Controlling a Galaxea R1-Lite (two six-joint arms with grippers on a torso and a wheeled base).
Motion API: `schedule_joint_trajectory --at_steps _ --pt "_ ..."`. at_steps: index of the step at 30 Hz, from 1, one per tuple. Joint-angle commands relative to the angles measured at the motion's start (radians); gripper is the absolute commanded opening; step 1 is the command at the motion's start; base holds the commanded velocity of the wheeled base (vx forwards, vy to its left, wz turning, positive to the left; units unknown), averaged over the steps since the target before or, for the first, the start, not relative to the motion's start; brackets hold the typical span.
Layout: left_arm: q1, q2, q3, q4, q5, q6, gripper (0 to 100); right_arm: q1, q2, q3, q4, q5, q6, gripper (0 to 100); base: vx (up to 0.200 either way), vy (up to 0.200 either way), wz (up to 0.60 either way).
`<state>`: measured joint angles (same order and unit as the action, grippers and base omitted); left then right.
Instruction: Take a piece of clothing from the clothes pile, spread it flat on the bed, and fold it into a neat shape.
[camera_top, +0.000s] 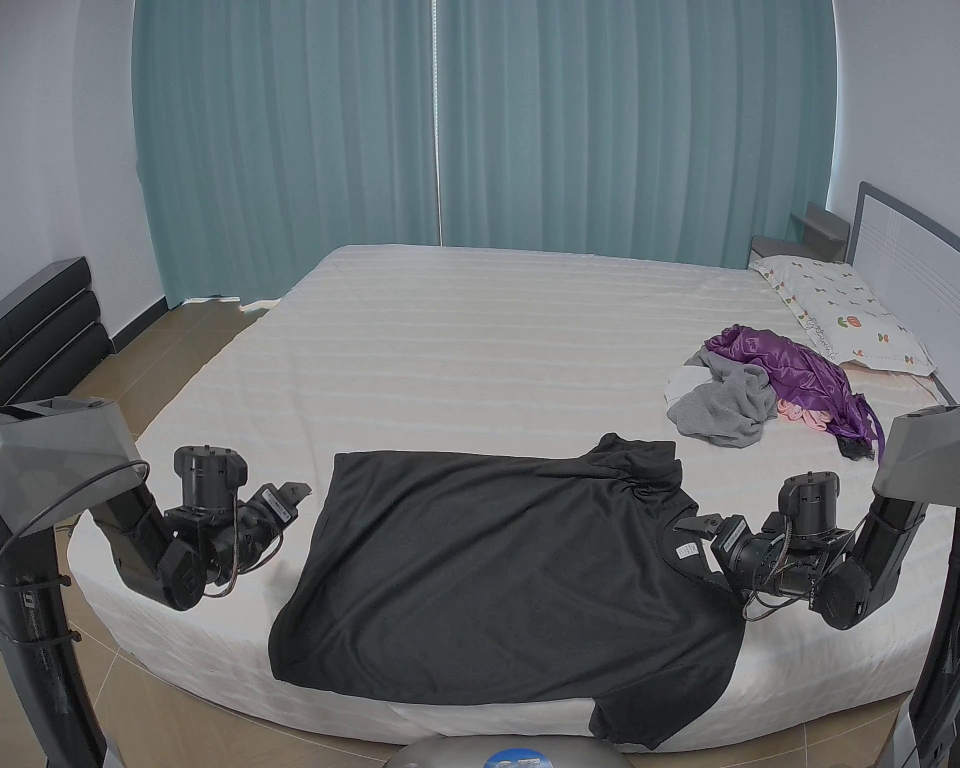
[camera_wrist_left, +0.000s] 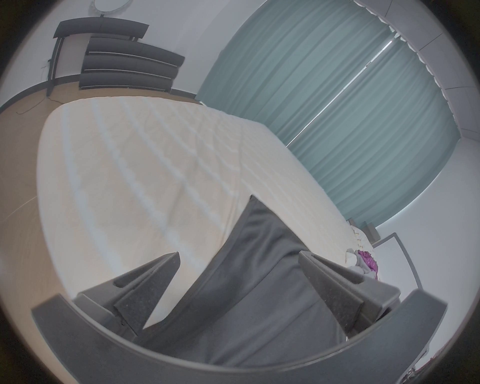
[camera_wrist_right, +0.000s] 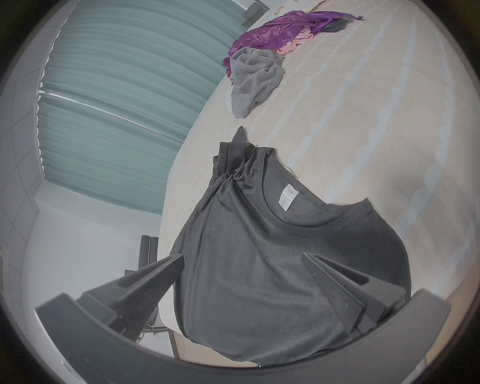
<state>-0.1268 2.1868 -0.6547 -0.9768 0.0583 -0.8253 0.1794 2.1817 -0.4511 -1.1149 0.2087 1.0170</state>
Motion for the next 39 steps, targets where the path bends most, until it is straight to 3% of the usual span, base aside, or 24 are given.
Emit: schedule_joint_trajectory --at_steps 1,4,15,22,32,39 --pt "-0.017 0.154 -0.324 0.155 -0.018 0.005 100 0.000 0.035 -0.003 -0.002 0.001 0.003 100 0.000 0.000 0.00" --pt "-0.017 0.191 -0.405 0.179 -0.020 -0.001 100 0.005 0.035 0.000 -0.002 0.001 0.005 100 0.000 0.000 0.00" --pt "-0.017 0.168 -0.349 0.179 -0.008 -0.029 100 0.008 0.046 0.000 -0.002 0.001 0.003 100 0.000 0.000 0.00" --pt "-0.019 0.169 -0.358 0.181 -0.018 -0.026 100 0.006 0.049 0.000 -0.002 0.001 0.002 100 0.171 0.000 0.00" --pt "-0.020 0.257 -0.543 0.222 -0.020 0.051 100 0.008 0.056 -0.003 -0.002 0.001 0.002 100 0.000 0.000 0.00" --pt "-0.024 0.384 -0.786 0.342 -0.025 0.078 100 0.006 0.072 0.002 -0.043 -0.002 0.002 100 0.000 0.000 0.00"
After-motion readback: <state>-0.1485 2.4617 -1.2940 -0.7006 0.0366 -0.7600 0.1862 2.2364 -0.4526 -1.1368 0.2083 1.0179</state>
